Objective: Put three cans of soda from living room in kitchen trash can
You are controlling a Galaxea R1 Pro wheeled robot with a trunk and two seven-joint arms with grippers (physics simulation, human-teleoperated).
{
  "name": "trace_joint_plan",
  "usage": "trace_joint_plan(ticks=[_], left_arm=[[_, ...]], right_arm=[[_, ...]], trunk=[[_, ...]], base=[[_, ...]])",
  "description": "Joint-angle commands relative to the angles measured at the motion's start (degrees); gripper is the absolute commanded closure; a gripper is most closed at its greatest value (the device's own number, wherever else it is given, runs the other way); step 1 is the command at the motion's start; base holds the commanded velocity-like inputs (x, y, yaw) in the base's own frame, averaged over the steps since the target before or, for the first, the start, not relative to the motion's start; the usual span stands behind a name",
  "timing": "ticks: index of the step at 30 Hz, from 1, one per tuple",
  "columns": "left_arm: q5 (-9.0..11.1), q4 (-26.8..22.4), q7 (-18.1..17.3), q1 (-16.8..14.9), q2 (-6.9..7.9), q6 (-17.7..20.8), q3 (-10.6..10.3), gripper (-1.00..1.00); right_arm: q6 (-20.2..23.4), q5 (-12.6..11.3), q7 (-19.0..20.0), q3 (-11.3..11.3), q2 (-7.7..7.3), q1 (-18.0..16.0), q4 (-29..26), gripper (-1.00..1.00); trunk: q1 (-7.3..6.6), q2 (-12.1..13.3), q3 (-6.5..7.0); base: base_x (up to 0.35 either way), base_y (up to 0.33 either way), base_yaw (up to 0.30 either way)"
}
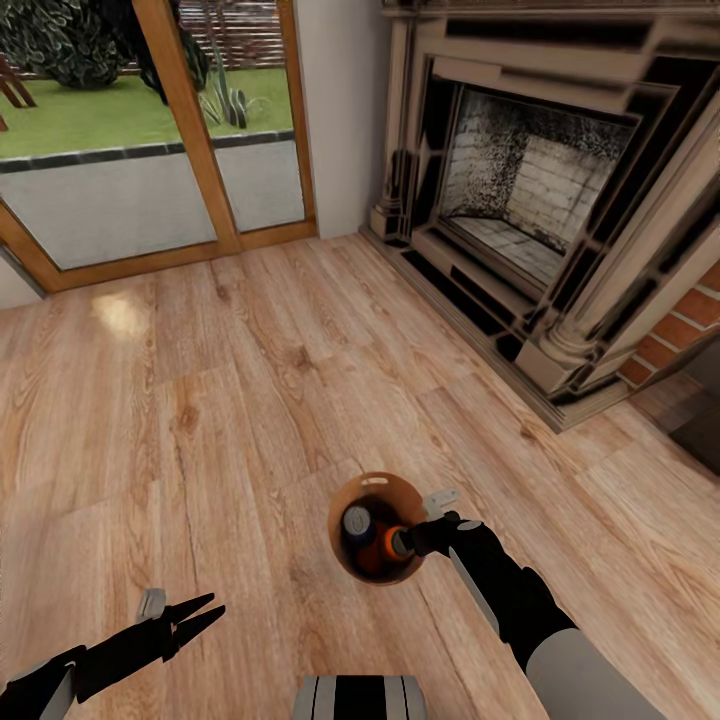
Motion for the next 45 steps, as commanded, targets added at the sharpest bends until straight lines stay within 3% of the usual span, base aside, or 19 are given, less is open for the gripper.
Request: trace_joint_plan(ticks=[1,17,45], left_arm=[[0.00,0.00,-0.01,0.00,0.00,0.00,0.00,-1.00],[-0.01,0.00,0.03,0.00,-0.01,0.00,-0.01,-1.00],[0.00,0.00,0.03,0.00,0.00,0.00,-0.01,-1.00]], right_arm=[[0.00,0.00,0.00,0.00,0.00,0.00,0.00,-1.00],[0.00,0.00,0.00,0.00,0.00,0.00,0.00,-1.00],[0.00,0.01,0.00,0.06,0.08,0.00,0.08,-1.00]], trunk=[[-0.23,0.42,0.18],[-3.74,6.83,3.10],[-9.89,18.06,9.39]], base=[[0.000,0.000,0.000],[0.000,0.000,0.000],[0.000,0.000,0.000]])
